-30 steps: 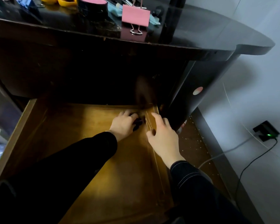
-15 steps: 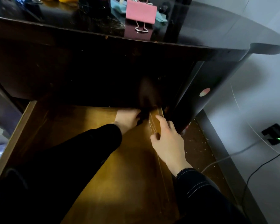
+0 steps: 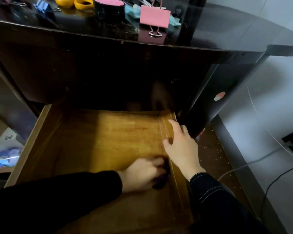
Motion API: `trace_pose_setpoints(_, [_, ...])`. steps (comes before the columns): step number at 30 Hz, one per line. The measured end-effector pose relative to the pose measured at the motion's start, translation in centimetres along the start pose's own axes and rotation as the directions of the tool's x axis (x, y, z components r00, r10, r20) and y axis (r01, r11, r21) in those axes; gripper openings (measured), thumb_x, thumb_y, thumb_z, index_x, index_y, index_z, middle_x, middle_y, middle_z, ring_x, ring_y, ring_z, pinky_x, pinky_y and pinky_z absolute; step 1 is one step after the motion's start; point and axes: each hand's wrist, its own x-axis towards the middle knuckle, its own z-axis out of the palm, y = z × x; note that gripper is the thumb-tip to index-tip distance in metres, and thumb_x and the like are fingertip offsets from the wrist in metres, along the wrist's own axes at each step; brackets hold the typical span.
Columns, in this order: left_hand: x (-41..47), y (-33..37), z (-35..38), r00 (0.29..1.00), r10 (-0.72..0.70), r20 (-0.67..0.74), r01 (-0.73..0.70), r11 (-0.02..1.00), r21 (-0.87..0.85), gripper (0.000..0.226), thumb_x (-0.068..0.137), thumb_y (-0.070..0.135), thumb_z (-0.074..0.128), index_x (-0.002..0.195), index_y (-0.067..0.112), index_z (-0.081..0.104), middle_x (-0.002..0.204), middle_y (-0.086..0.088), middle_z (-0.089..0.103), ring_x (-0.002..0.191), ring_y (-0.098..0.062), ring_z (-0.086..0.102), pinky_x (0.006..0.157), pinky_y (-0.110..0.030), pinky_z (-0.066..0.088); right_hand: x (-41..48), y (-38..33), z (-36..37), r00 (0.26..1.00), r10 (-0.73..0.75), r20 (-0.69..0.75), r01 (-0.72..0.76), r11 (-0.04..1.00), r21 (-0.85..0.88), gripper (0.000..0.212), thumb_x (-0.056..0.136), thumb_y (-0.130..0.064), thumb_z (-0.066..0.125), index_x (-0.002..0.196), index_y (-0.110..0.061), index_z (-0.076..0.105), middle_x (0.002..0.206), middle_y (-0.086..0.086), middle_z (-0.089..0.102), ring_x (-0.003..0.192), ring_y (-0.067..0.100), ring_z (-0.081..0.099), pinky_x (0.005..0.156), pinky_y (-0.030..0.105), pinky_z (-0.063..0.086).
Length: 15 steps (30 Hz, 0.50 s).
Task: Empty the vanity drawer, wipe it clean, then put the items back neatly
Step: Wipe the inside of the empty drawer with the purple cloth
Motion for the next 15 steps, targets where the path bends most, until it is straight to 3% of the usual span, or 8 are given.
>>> trace_pose_setpoints(3, [-2.0,2.3,0.6,0.976,0.2,0.091,-0.198,0.98,-0.027,0.033,0.084,0.03,0.054,0.114,0.023,0.064,0.115,0.002,0.049,0.093,-0.017,0.05,0.062,-0.031,0.045,-0.2,-0.1,-0.1,1.0,0.003,0.004,-0.003,1.0,-0.006,0.062,0.096,-0.031,0.055,0.151,-0.032,0.026,0.132,0.004,0.049,0.068,0.017,0.062,0.062,0.036,0.059])
trace_pose_setpoints(6, [-1.1,1.2,0.7,0.981,0.191,0.023,-0.192,0.978,0.078,0.036,0.087,0.031,0.048,0.117,0.022,0.065,0.115,-0.001,0.053,0.096,-0.021,0.053,0.065,-0.034,0.049,-0.1,-0.1,-0.1,1.0,0.0,0.004,0.0,1.0,-0.001,0.062,0.096,-0.031,0.055,0.151,-0.032,0.026,0.132,0.004,0.049,0.067,0.017,0.061,0.062,0.036,0.058])
trace_pose_setpoints(10, [3.0,-3.5,-1.3,0.982,-0.157,-0.108,0.169,0.979,0.112,0.05,0.093,0.047,0.032,0.121,0.023,0.066,0.126,-0.004,0.058,0.107,-0.027,0.06,0.084,-0.04,0.054,-0.1,0.1,0.0,1.0,0.0,0.002,0.0,1.0,0.03,0.06,0.097,-0.032,0.056,0.148,-0.035,0.025,0.13,0.003,0.048,0.074,0.02,0.063,0.069,0.041,0.06])
trace_pose_setpoints(15, [9.3,-9.1,-2.9,0.823,-0.529,-0.206,0.551,0.832,0.063,0.031,0.097,0.041,0.052,0.119,0.024,0.067,0.122,-0.004,0.062,0.107,-0.028,0.062,0.086,-0.036,0.054,-0.2,0.3,0.1,1.0,0.001,-0.007,0.0,0.998,0.071,0.062,0.096,-0.031,0.058,0.147,-0.039,0.024,0.128,0.0,0.047,0.083,0.02,0.063,0.072,0.04,0.061])
